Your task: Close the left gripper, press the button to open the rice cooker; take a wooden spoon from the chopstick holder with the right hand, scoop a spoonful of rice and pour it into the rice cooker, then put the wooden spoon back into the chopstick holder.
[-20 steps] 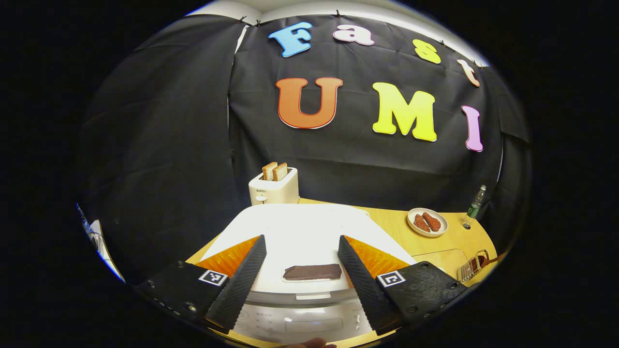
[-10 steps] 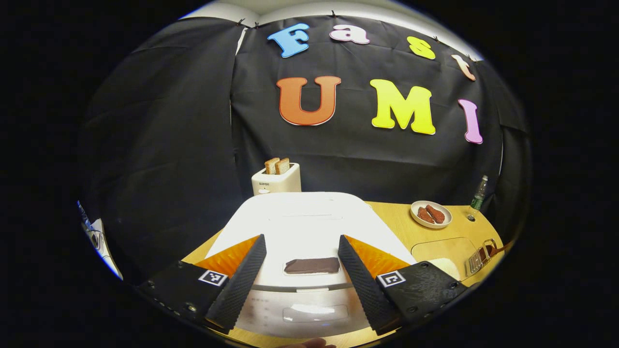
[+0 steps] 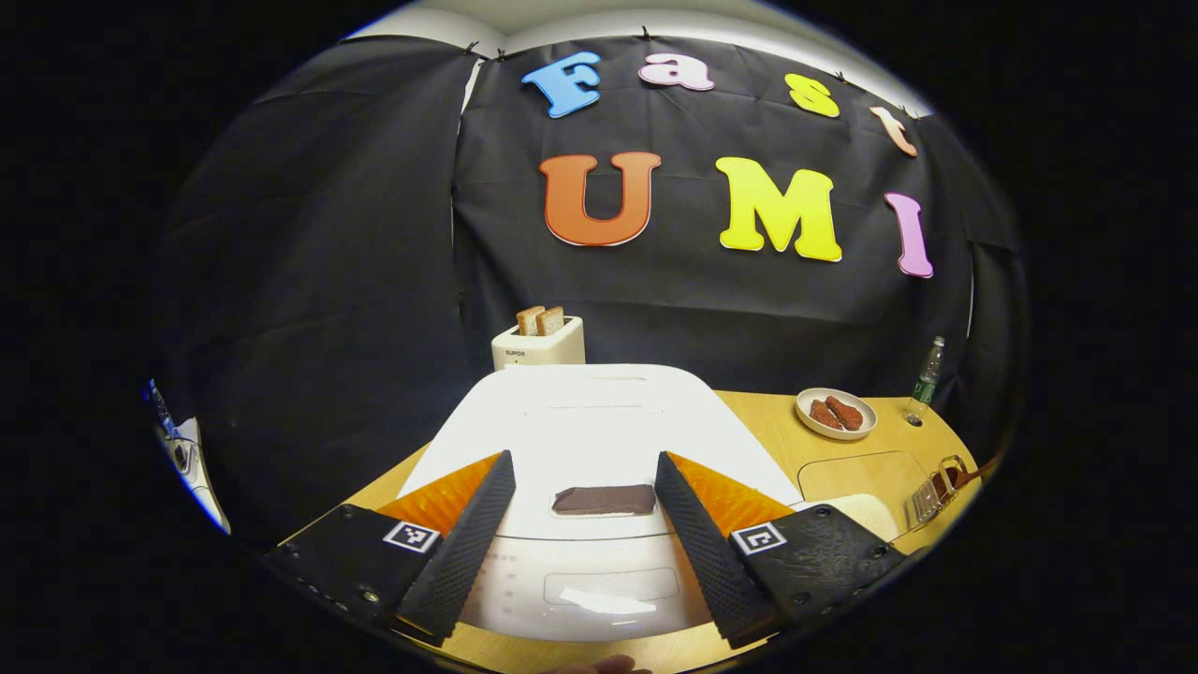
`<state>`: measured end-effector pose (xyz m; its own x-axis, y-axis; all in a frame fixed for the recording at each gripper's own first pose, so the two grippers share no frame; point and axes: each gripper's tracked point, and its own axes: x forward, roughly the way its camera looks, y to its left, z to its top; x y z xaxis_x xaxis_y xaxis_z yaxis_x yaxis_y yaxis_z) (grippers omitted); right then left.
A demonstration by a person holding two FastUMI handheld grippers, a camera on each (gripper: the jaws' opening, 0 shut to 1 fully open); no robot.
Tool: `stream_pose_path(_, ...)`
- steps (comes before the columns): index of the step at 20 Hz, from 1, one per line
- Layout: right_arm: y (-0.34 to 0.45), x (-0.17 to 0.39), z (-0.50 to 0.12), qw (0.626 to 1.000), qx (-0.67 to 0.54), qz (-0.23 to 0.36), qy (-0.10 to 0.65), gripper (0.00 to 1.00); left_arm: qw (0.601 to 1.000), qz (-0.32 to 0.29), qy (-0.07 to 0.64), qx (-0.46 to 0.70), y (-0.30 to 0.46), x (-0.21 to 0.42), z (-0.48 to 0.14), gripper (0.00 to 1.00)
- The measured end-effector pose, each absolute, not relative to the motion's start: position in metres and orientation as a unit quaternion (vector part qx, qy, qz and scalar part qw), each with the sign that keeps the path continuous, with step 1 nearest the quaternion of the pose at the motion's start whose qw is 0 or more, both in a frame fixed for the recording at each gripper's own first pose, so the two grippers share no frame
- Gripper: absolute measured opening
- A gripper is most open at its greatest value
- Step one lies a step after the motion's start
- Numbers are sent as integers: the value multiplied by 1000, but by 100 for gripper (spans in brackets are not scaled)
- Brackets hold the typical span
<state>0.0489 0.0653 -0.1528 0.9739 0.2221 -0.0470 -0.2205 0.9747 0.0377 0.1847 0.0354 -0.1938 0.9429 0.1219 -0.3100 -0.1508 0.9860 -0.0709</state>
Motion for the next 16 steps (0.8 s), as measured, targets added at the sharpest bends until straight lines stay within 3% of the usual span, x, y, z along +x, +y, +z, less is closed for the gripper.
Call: stream_pose_path(16,54,52,-162,995,14,88,38,100,991,69,100,-48,34,175,-178,95)
